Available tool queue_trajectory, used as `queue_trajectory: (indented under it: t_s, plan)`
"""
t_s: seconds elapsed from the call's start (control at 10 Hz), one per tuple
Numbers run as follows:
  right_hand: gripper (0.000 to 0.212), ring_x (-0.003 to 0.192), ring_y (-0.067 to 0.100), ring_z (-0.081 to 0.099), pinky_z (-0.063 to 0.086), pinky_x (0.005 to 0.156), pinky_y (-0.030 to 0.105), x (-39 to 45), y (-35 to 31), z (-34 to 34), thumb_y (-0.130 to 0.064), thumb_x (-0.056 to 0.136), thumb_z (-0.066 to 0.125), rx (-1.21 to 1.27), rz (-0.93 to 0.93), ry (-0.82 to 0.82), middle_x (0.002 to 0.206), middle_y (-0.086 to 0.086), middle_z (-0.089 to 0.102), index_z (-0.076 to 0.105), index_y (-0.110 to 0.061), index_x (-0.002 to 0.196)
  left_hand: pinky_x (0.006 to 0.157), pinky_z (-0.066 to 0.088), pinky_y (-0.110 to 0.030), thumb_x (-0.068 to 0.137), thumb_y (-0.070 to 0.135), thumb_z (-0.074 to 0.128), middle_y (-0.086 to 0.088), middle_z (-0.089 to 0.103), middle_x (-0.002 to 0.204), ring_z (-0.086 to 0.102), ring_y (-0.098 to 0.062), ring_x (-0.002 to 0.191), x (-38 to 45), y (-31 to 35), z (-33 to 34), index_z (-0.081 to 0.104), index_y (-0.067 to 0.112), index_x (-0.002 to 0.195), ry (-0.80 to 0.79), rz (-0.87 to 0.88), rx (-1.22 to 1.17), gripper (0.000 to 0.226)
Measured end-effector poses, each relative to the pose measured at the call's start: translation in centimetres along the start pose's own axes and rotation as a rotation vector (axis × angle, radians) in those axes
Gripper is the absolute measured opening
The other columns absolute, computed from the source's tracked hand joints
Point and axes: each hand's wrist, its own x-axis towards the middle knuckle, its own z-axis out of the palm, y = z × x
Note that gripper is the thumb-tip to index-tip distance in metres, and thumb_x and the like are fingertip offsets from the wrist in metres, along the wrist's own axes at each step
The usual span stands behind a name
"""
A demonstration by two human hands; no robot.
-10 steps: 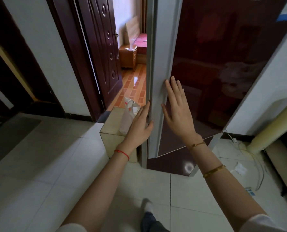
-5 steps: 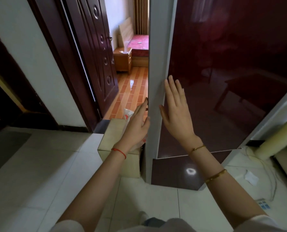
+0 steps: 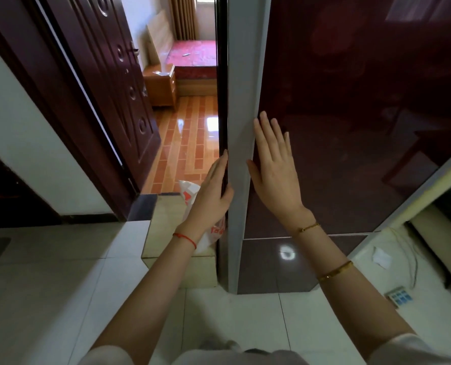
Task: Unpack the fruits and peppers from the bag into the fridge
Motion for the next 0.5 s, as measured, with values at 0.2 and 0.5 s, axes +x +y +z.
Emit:
queue_trajectory:
  t_s: [0.2,0.5]
  plan:
    - [0.070,0.153,0.021,0.006,0.011,0.124,0.047,1.0,-0.6,1.1,-0.018,0.098,0.054,-0.054,0.068,0.022,0.164,0.006,0.011,0.015,-0.010,0.156,0.102,0.022,0.001,0.098,0.011,0.052,0.008,0.022,0.160,0.028,-0.007,0.143,1.5,-1.8,-1.3,0.014,0.026,0.156,-0.068,0.051,0.017,0.071]
    - [0.069,0.152,0.021,0.008,0.013,0.123,0.046,0.5,-1.8,1.2,-0.026,0.098,0.055,-0.021,0.158,0.056,0.164,0.005,0.015,0.019,-0.010,0.155,0.116,0.034,-0.037,0.098,0.017,0.053,0.003,0.024,0.160,0.029,-0.016,0.145,1.5,-2.7,-3.7,0.019,0.026,0.154,-0.114,0.110,0.128,0.066]
